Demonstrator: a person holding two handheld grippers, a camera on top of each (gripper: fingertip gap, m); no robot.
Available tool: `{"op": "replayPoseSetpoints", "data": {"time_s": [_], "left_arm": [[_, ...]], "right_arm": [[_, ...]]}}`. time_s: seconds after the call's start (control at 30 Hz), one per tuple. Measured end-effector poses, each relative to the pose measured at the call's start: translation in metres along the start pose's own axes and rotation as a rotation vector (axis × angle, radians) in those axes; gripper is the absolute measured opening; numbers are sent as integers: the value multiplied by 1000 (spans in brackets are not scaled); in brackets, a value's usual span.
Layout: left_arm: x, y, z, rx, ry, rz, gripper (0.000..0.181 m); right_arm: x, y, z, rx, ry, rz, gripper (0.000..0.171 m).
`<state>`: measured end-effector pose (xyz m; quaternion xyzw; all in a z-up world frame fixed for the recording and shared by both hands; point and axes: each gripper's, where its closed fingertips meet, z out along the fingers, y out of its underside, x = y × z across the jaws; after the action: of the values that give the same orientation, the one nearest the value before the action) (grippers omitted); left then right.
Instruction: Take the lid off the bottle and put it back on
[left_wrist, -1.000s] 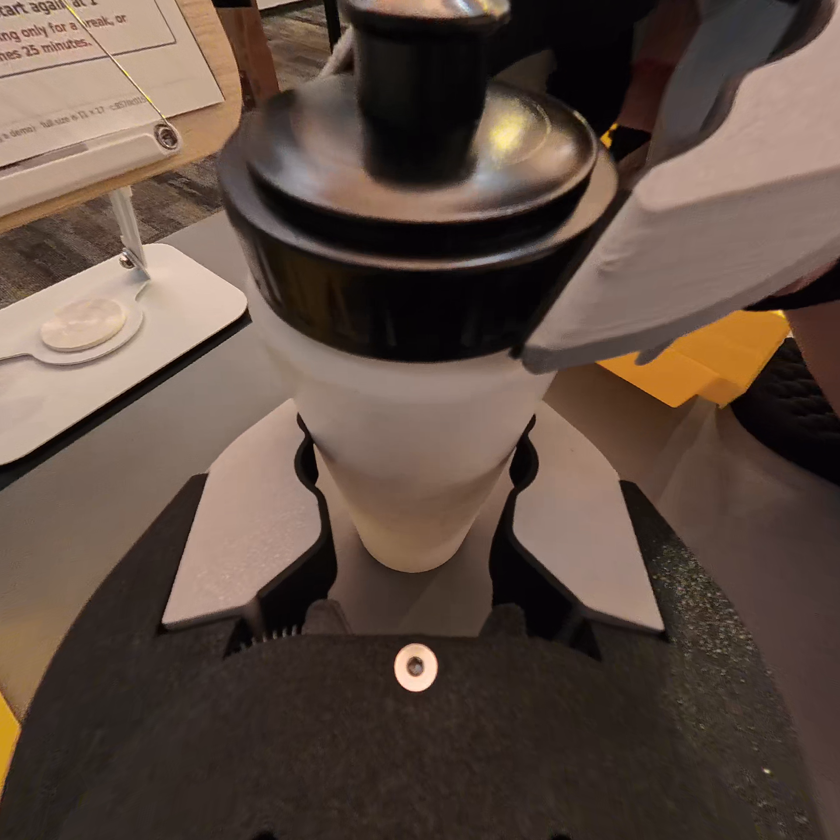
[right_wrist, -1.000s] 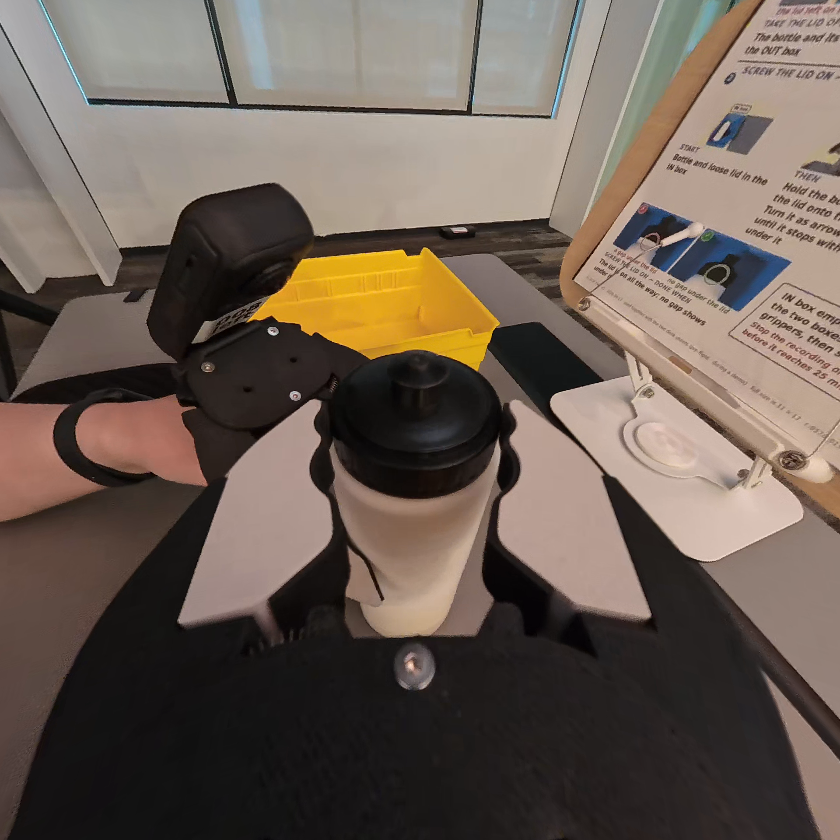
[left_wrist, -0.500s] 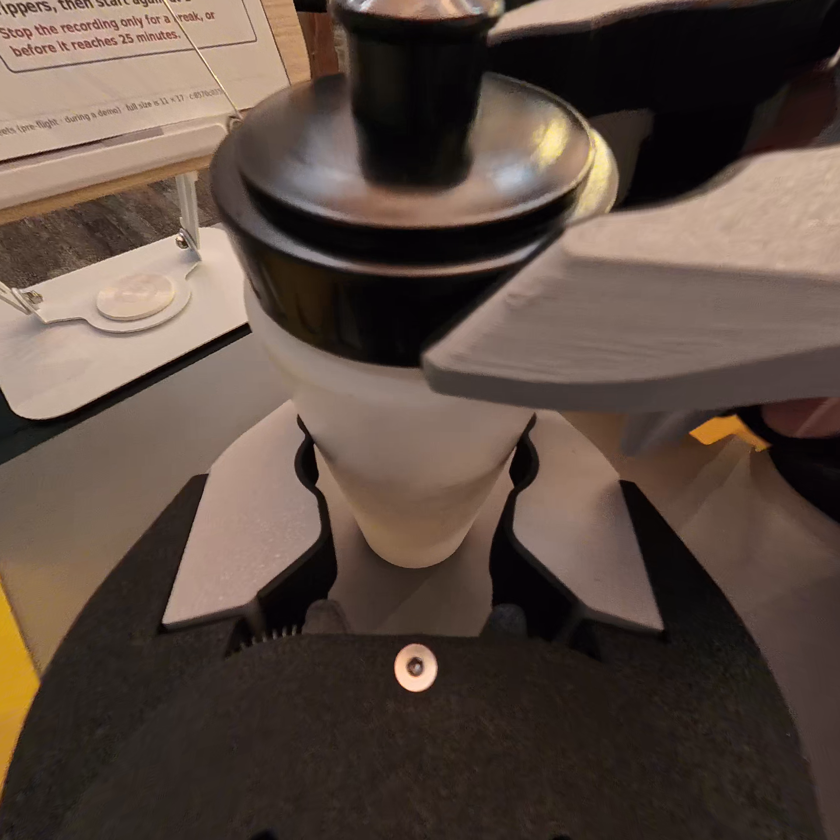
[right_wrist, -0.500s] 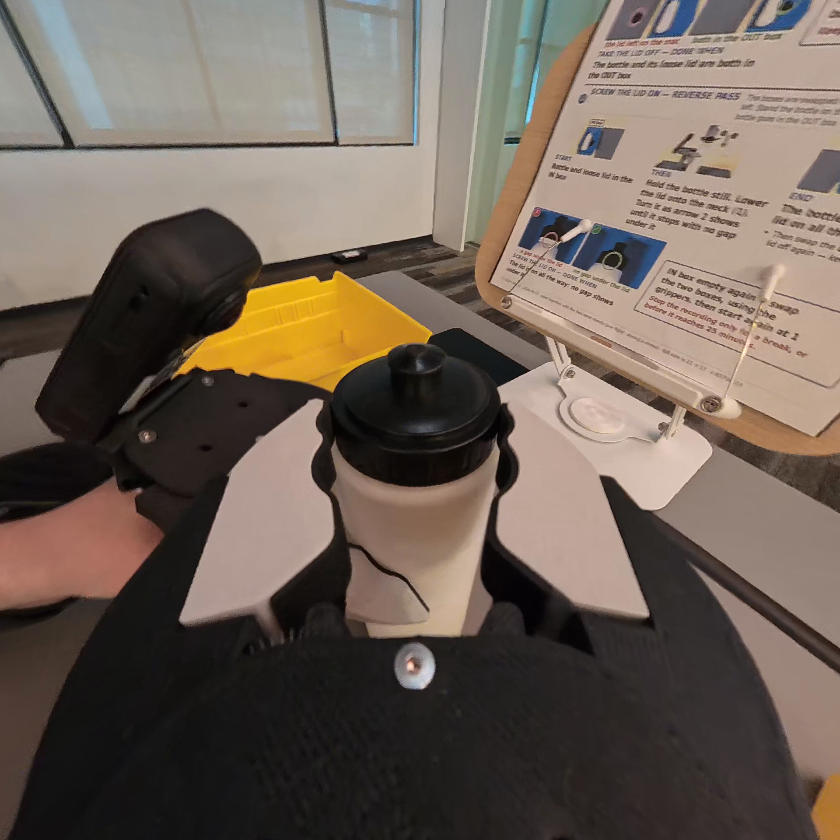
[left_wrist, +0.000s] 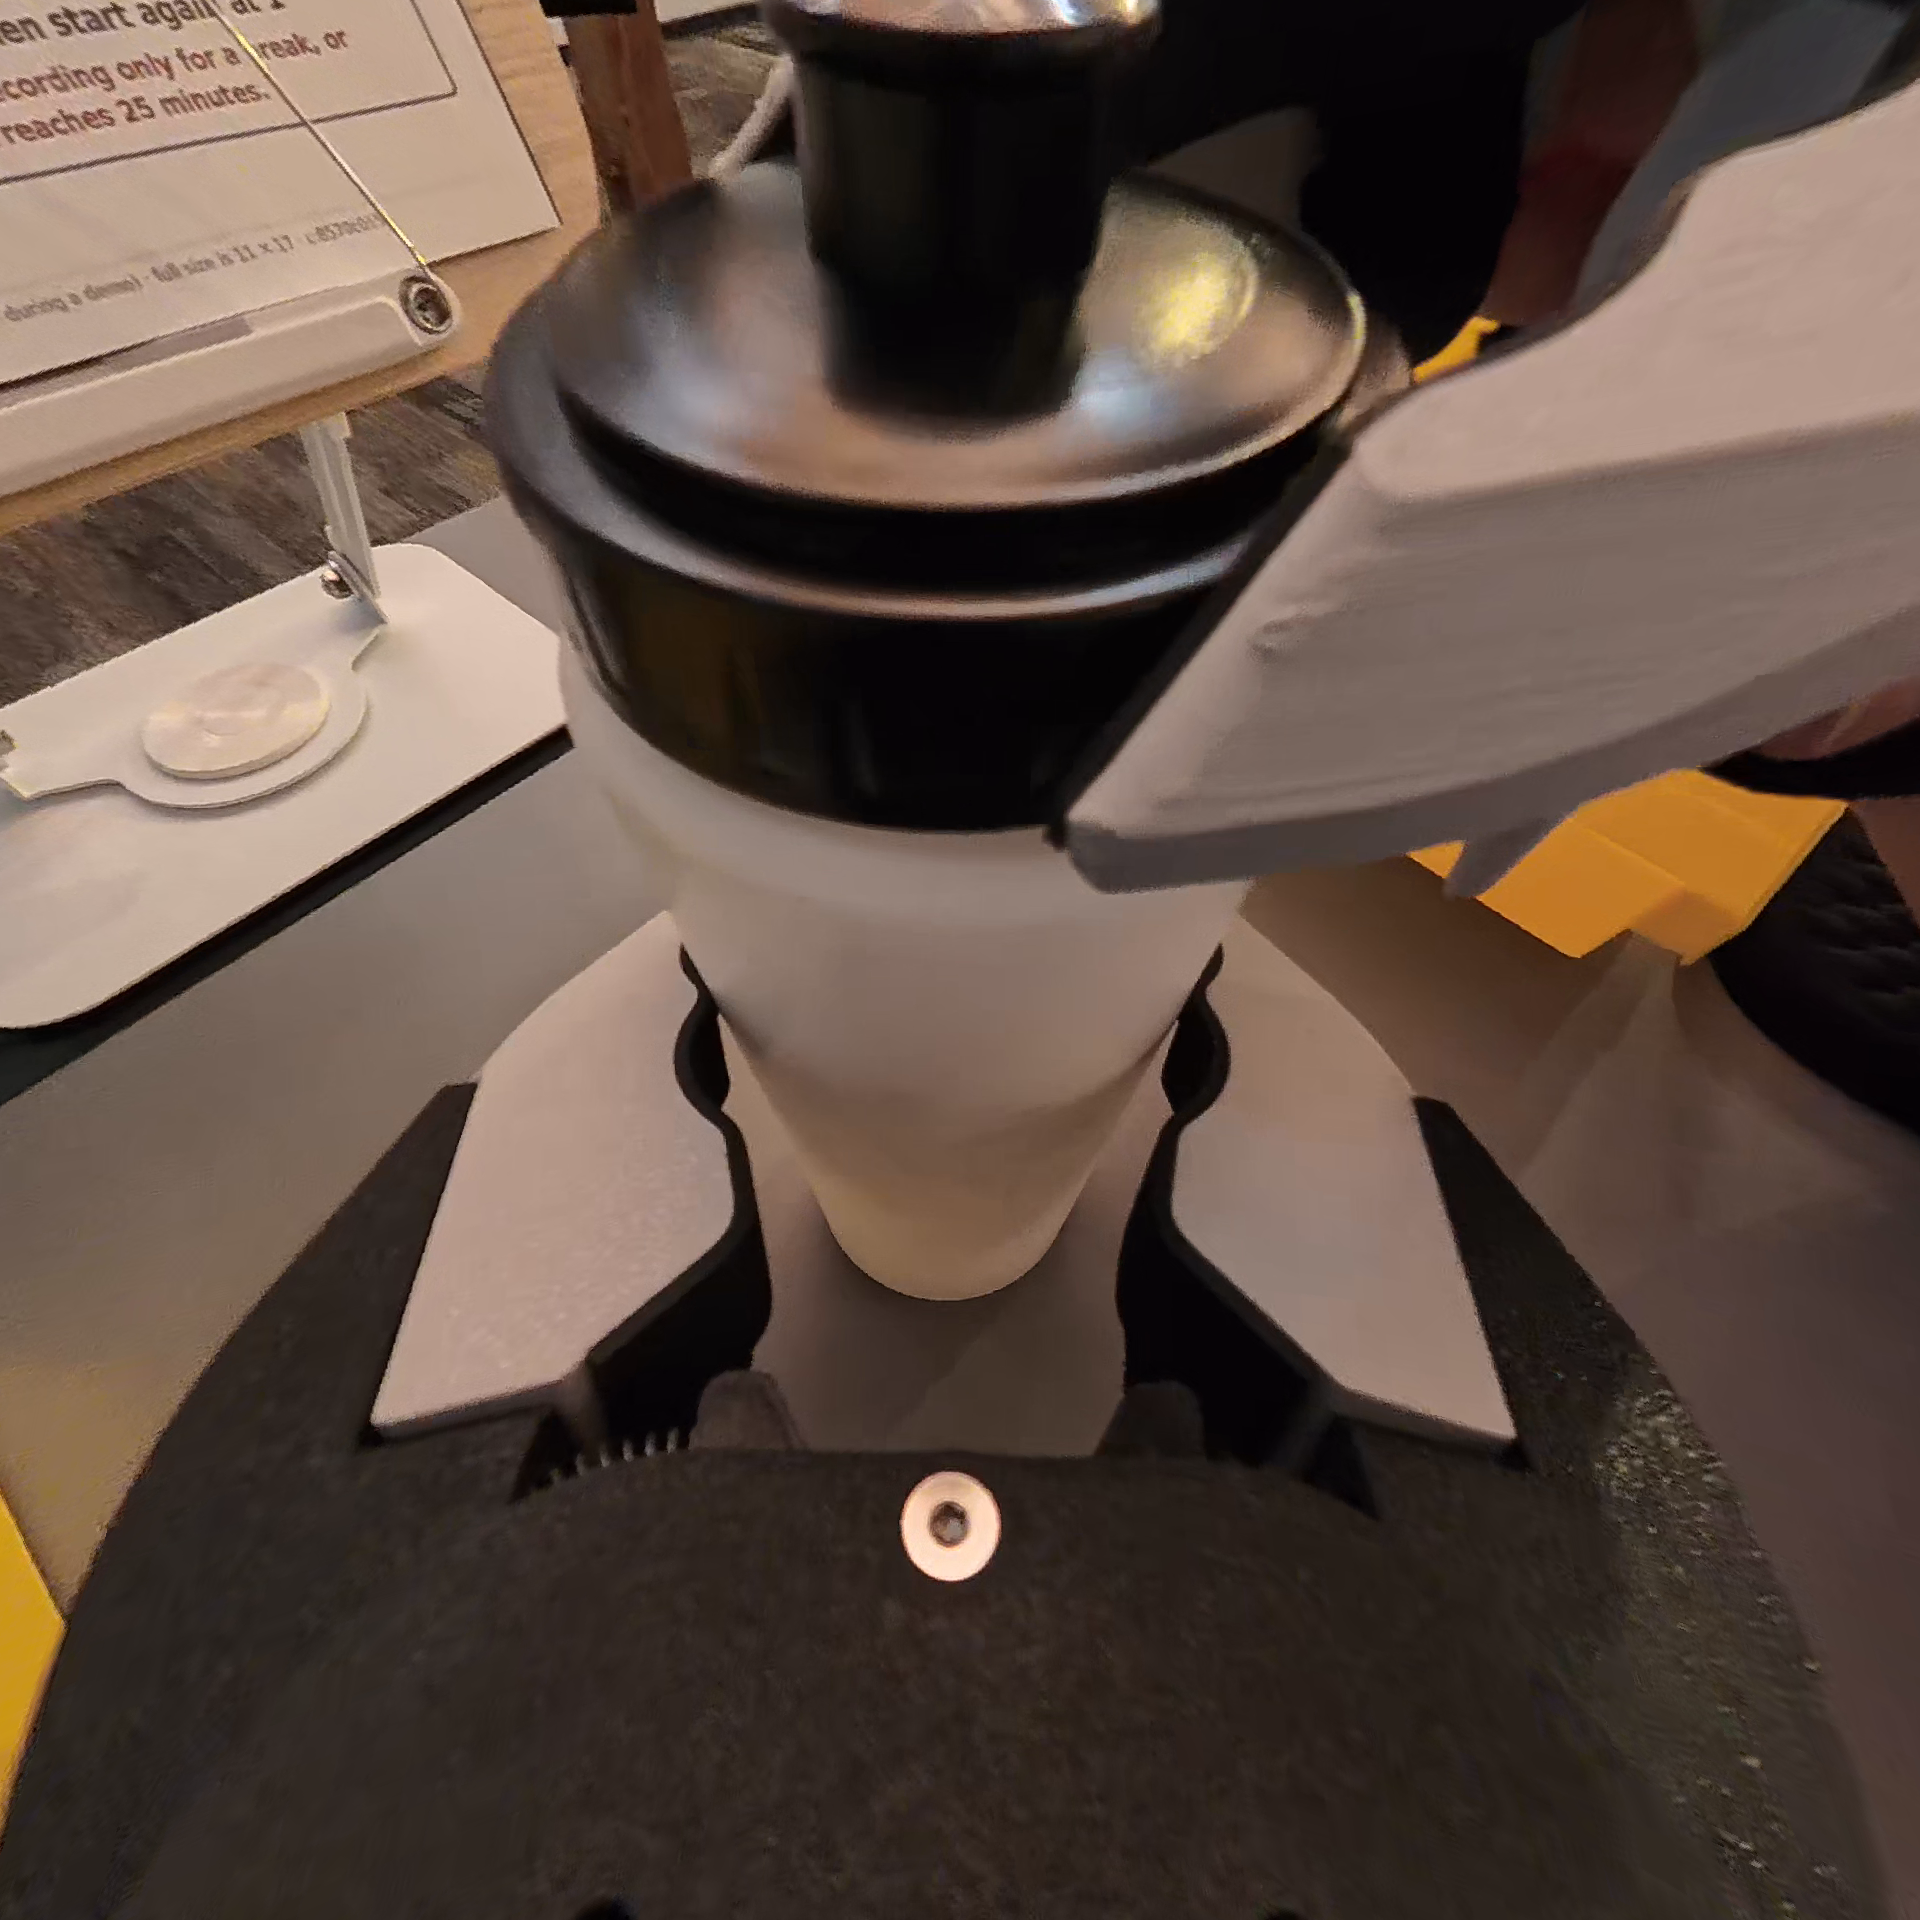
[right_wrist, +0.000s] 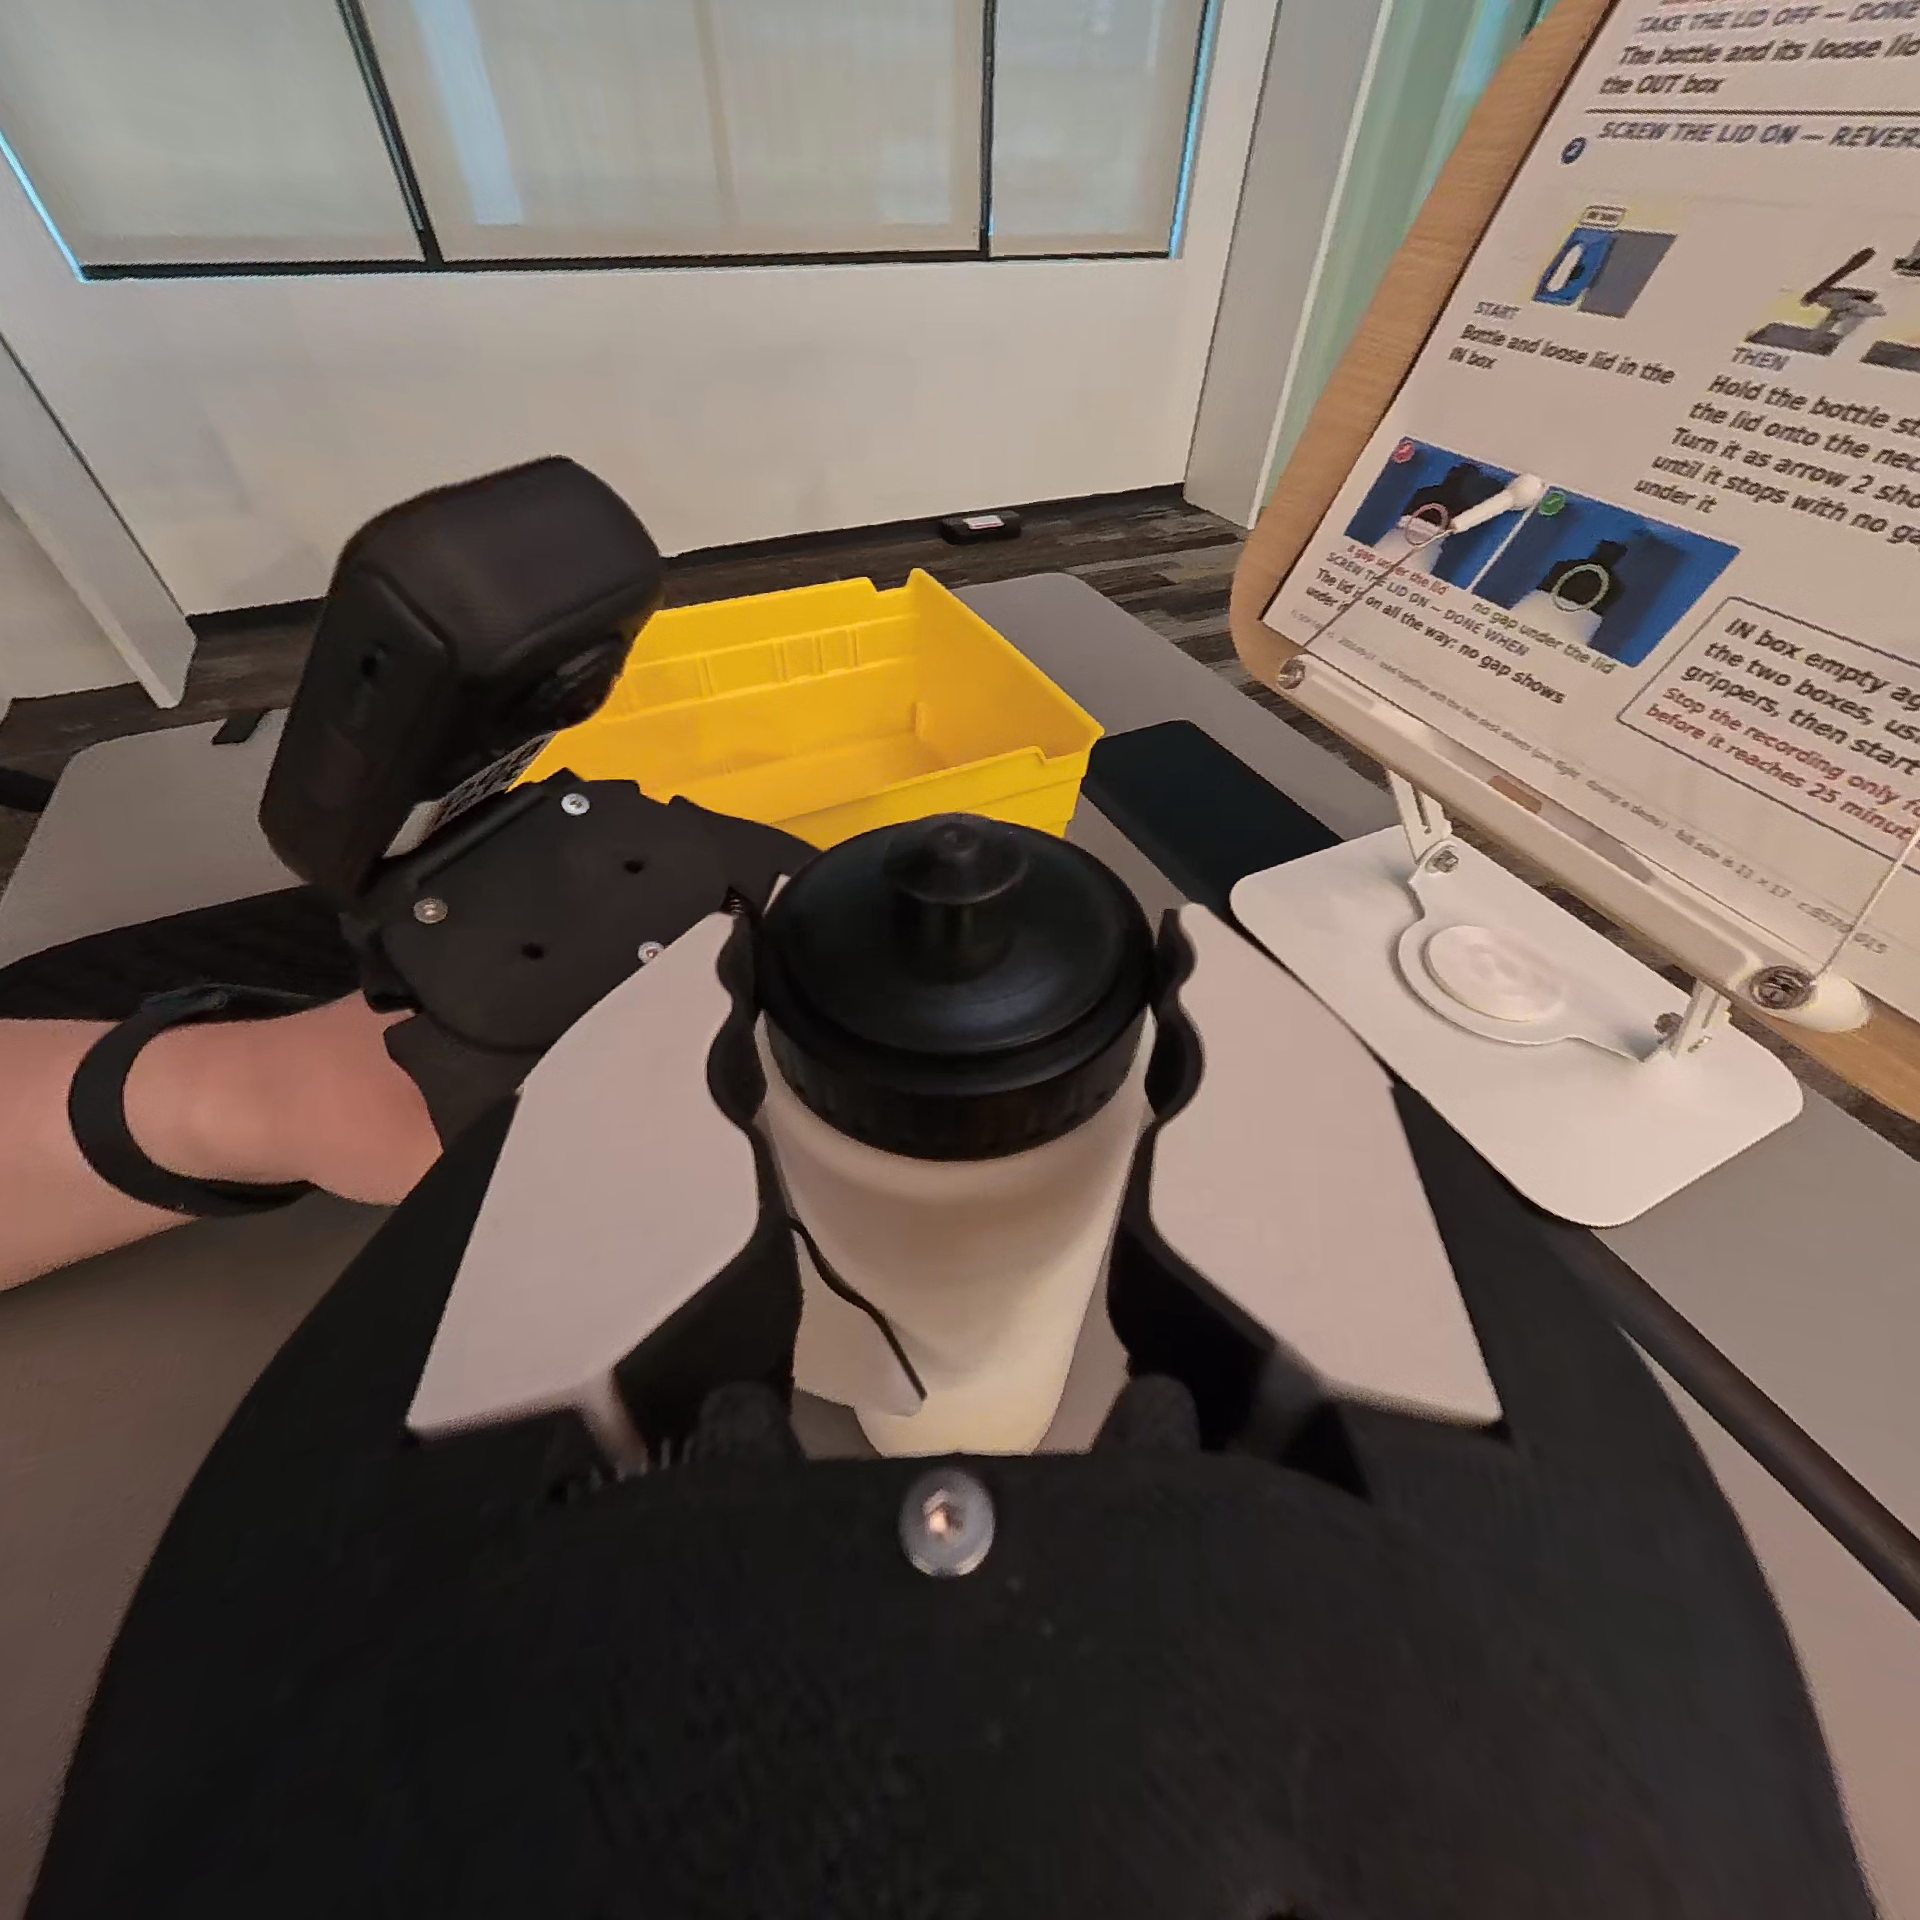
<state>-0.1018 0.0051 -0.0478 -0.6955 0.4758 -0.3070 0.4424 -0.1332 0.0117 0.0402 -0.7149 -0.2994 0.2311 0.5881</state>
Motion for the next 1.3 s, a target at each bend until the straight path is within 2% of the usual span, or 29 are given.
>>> {"op": "replayPoseSetpoints", "data": {"time_s": [1.3], "left_arm": [[-5,0,1,-1,-81,-25,84]], "right_arm": [[5,0,2,22,50,-7,74]]}}
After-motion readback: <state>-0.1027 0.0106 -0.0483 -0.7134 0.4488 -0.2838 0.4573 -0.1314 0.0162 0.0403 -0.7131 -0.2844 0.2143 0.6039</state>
